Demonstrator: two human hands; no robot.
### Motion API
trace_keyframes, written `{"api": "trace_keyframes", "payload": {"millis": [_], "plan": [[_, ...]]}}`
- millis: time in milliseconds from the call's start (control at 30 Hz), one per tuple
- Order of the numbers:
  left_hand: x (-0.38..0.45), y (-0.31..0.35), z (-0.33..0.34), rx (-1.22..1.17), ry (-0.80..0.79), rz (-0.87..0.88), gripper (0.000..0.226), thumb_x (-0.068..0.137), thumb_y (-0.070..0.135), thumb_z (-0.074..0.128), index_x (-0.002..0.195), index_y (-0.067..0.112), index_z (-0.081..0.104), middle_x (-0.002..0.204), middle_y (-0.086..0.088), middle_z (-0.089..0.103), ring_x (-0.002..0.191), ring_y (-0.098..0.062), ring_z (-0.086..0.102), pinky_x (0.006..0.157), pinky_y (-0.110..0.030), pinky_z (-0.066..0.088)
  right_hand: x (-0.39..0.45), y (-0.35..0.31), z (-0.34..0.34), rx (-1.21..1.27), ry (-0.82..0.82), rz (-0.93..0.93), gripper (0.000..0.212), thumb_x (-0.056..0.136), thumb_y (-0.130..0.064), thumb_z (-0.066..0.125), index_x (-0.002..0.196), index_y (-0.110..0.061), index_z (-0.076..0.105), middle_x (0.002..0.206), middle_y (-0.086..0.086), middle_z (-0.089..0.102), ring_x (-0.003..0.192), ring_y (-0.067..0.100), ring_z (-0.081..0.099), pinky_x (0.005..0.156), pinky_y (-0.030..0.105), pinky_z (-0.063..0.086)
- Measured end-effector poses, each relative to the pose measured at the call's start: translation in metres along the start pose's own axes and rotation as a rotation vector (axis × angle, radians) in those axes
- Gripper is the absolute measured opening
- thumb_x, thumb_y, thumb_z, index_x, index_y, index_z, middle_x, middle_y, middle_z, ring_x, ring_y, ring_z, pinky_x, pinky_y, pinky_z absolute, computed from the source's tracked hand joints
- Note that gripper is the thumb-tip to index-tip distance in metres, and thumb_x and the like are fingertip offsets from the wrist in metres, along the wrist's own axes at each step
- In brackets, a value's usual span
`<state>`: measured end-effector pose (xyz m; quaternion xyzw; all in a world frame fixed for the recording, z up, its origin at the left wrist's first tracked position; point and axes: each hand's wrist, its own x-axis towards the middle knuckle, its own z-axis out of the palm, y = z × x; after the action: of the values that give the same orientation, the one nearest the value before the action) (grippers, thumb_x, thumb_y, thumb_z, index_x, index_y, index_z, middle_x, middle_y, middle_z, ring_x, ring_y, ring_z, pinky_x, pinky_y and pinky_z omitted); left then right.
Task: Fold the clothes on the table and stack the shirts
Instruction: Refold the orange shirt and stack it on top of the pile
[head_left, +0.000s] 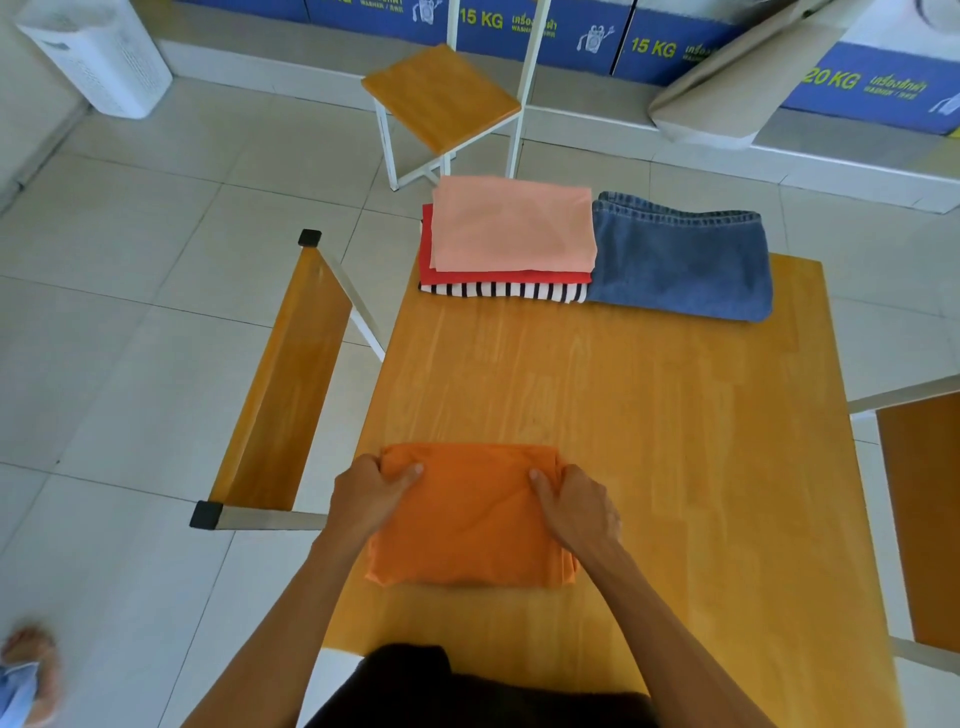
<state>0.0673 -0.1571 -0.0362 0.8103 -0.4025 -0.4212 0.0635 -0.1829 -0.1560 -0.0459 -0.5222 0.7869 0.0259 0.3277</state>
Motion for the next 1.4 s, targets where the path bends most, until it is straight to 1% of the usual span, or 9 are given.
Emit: {"api": "trace_keyframes", "payload": {"millis": [200,333,500,667,767,867,1000,1233,1400], "plan": [[0.006,0.009,-0.001,-0.109,-0.096,-0.019,0.070,0.085,0.065,0.052,0.132,0.014,0.050,0.132,-0.009,0.057,0.118,-0.032,0.056,0.096,-0.045,0.046,-0.003,0.000,-0.002,0.117,0.099,-0.100,0.045,0.100,-0.053,0.034,0.102,-0.016,0.058,0.099,0.008,0.068,0.090,0.028,0.065,0.076,0.043,0.053],[0.002,0.013,0.007,-0.133,-0.039,0.037,0.066,0.090,0.062,0.043,0.138,0.017,0.044,0.138,-0.008,0.052,0.124,-0.031,0.052,0.100,-0.046,0.043,-0.006,-0.001,-0.001,0.229,0.129,-0.073,0.040,0.102,-0.053,0.028,0.091,-0.022,0.050,0.081,0.003,0.066,0.074,0.026,0.064,0.066,0.043,0.053],[0.006,0.022,0.012,-0.179,0.004,0.083,0.055,0.095,0.055,0.042,0.134,0.017,0.042,0.134,-0.007,0.053,0.121,-0.029,0.053,0.095,-0.041,0.045,0.003,-0.008,-0.003,0.284,0.124,-0.059,0.036,0.103,-0.050,0.028,0.092,-0.020,0.044,0.075,0.001,0.060,0.064,0.024,0.057,0.058,0.038,0.044],[0.028,0.036,0.003,-0.136,0.034,0.143,0.046,0.098,0.049,0.041,0.129,0.016,0.045,0.122,-0.003,0.055,0.110,-0.023,0.055,0.082,-0.032,0.042,0.023,-0.009,-0.013,0.331,0.115,-0.049,0.040,0.102,-0.052,0.031,0.094,-0.016,0.045,0.078,0.004,0.061,0.067,0.026,0.059,0.058,0.039,0.045],[0.041,0.052,-0.002,-0.105,0.094,0.174,0.045,0.098,0.050,0.036,0.127,0.017,0.047,0.123,-0.004,0.056,0.112,-0.026,0.055,0.087,-0.038,0.044,0.040,-0.014,-0.022,0.354,0.136,-0.048,0.041,0.102,-0.052,0.031,0.095,-0.014,0.045,0.080,0.006,0.061,0.071,0.029,0.059,0.061,0.040,0.045],[0.058,0.076,-0.008,-0.081,0.138,0.217,0.045,0.099,0.051,0.034,0.127,0.018,0.047,0.127,-0.006,0.057,0.114,-0.028,0.056,0.093,-0.043,0.045,0.063,-0.022,-0.039,0.387,0.166,-0.072,0.040,0.101,-0.053,0.032,0.093,-0.016,0.045,0.075,0.000,0.057,0.067,0.023,0.057,0.057,0.036,0.042],[0.083,0.122,-0.025,-0.117,0.208,0.324,0.045,0.099,0.052,0.033,0.127,0.019,0.046,0.126,-0.005,0.058,0.112,-0.025,0.057,0.089,-0.039,0.044,0.101,-0.043,-0.074,0.467,0.241,-0.140,0.040,0.102,-0.051,0.035,0.092,-0.014,0.048,0.075,-0.001,0.058,0.064,0.016,0.057,0.052,0.032,0.042],[0.140,0.223,-0.073,-0.113,0.383,0.529,0.040,0.101,0.045,0.035,0.122,0.015,0.048,0.104,0.005,0.051,0.092,-0.013,0.050,0.077,-0.030,0.039,0.183,-0.103,-0.155,0.506,0.387,-0.269,0.033,0.102,-0.050,0.037,0.082,-0.023,0.041,0.073,-0.011,0.052,0.063,0.002,0.049,0.048,0.023,0.029],[0.193,0.280,-0.102,-0.114,0.447,0.559,0.042,0.099,0.046,0.039,0.121,0.012,0.051,0.102,0.003,0.051,0.091,-0.014,0.050,0.077,-0.029,0.038,0.246,-0.145,-0.199,0.521,0.383,-0.303,0.036,0.101,-0.053,0.036,0.097,-0.018,0.047,0.079,-0.010,0.052,0.069,0.005,0.050,0.055,0.026,0.035]]}}
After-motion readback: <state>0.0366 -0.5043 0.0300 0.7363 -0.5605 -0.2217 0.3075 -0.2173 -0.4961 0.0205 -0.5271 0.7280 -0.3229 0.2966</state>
